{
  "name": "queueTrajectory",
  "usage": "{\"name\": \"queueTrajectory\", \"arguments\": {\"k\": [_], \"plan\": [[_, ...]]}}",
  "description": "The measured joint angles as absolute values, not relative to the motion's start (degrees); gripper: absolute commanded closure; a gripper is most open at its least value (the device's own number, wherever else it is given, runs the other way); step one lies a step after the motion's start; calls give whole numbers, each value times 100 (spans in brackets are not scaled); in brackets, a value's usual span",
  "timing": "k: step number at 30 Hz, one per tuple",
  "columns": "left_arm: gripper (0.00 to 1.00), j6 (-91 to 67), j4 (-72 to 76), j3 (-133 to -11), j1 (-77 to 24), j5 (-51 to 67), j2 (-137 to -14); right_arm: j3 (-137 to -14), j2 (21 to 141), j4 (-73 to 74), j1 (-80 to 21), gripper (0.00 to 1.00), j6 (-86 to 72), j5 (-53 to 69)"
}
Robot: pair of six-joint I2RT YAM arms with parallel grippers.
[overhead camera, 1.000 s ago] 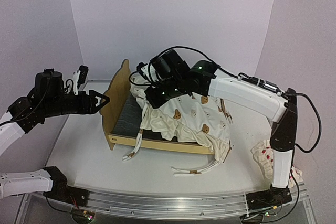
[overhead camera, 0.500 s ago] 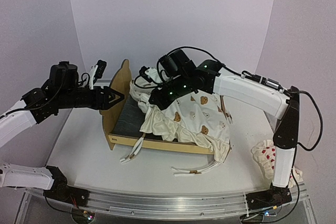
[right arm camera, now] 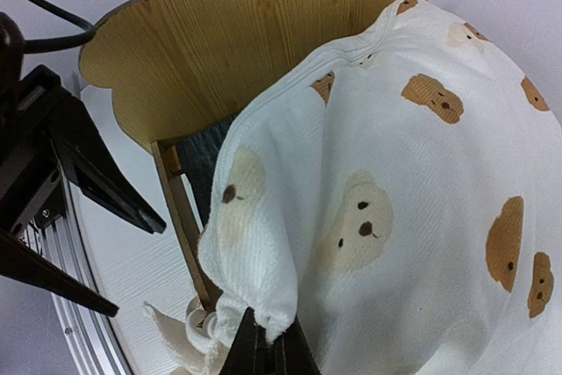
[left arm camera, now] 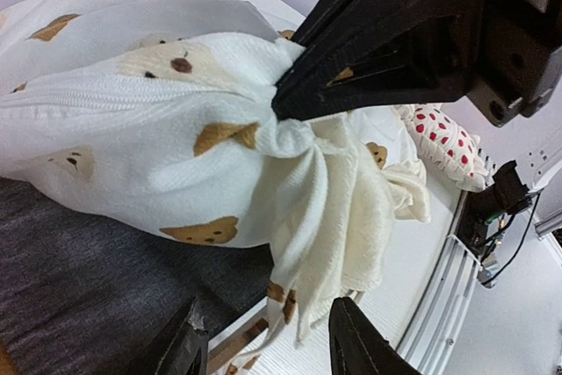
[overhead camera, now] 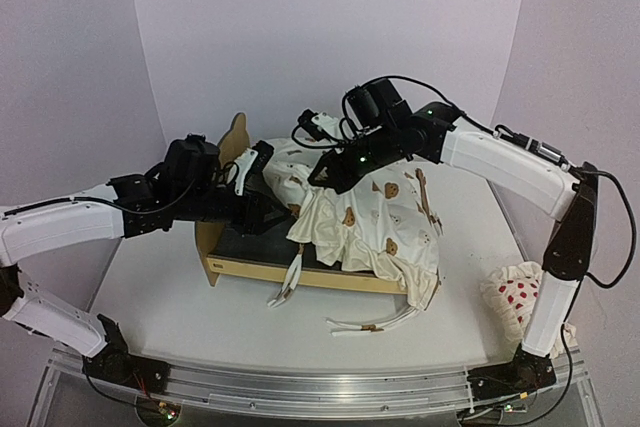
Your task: Set up the pet bed
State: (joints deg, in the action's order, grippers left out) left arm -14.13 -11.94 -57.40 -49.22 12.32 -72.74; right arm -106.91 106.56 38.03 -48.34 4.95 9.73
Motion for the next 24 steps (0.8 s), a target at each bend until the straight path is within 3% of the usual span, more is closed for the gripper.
{"name": "queueTrajectory", "arguments": {"k": [7, 24], "plan": [[57, -1237, -801, -5728, -4919, 1185, -7879, -10598, 10512, 3808, -4678, 100, 495, 1110], [55, -1165, -619, -5198, -5086, 1697, -8280, -10567, 10328, 3815, -4504, 100, 451, 1184]]}}
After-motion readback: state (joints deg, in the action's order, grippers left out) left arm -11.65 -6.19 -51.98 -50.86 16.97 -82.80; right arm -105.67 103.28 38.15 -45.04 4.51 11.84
